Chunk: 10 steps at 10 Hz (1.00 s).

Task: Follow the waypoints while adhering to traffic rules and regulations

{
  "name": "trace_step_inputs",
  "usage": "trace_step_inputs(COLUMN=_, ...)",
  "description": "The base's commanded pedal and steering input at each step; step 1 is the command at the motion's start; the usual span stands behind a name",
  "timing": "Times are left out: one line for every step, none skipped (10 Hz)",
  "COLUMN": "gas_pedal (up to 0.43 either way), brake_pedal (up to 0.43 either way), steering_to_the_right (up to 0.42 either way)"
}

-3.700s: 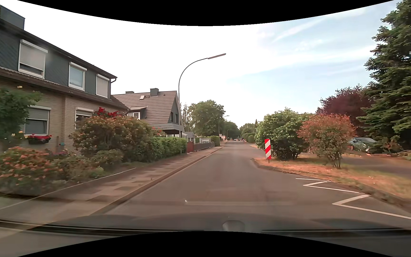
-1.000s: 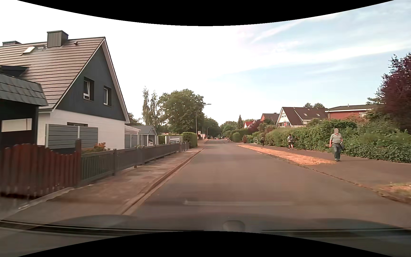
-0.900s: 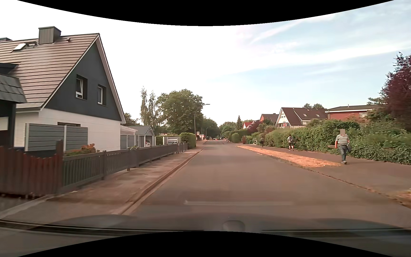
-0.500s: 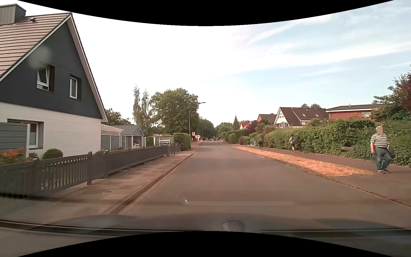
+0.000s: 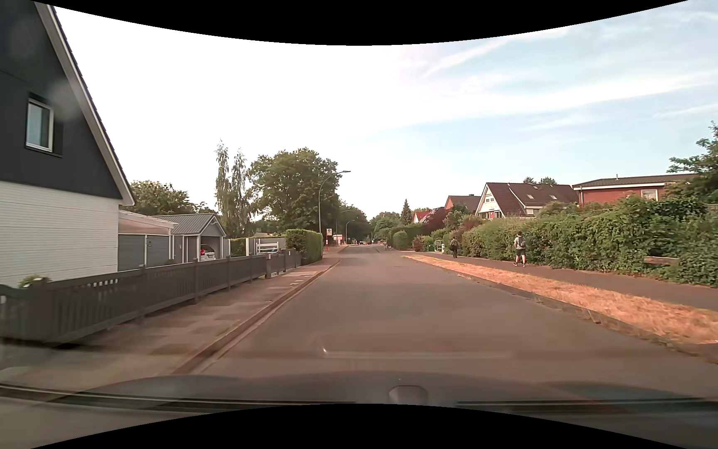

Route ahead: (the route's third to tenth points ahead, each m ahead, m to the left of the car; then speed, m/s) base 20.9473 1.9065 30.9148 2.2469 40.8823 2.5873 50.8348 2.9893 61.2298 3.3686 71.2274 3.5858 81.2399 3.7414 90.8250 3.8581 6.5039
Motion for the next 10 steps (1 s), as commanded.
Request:
trace_step_inputs(gas_pedal=0.13, brake_pedal=0.0, steering_to_the_right=0.012)
trace_step_inputs(gas_pedal=0.13, brake_pedal=0.0, steering_to_the_right=0.011)
trace_step_inputs(gas_pedal=0.13, brake_pedal=0.0, steering_to_the_right=0.011)
trace_step_inputs(gas_pedal=0.138, brake_pedal=0.0, steering_to_the_right=0.01)
trace_step_inputs(gas_pedal=0.138, brake_pedal=0.0, steering_to_the_right=0.008)
trace_step_inputs(gas_pedal=0.138, brake_pedal=0.0, steering_to_the_right=0.003)
trace_step_inputs(gas_pedal=0.138, brake_pedal=0.0, steering_to_the_right=-0.001)
trace_step_inputs(gas_pedal=0.138, brake_pedal=0.0, steering_to_the_right=-0.004)
trace_step_inputs(gas_pedal=0.138, brake_pedal=0.0, steering_to_the_right=-0.006)
trace_step_inputs(gas_pedal=0.138, brake_pedal=0.0, steering_to_the_right=-0.006)
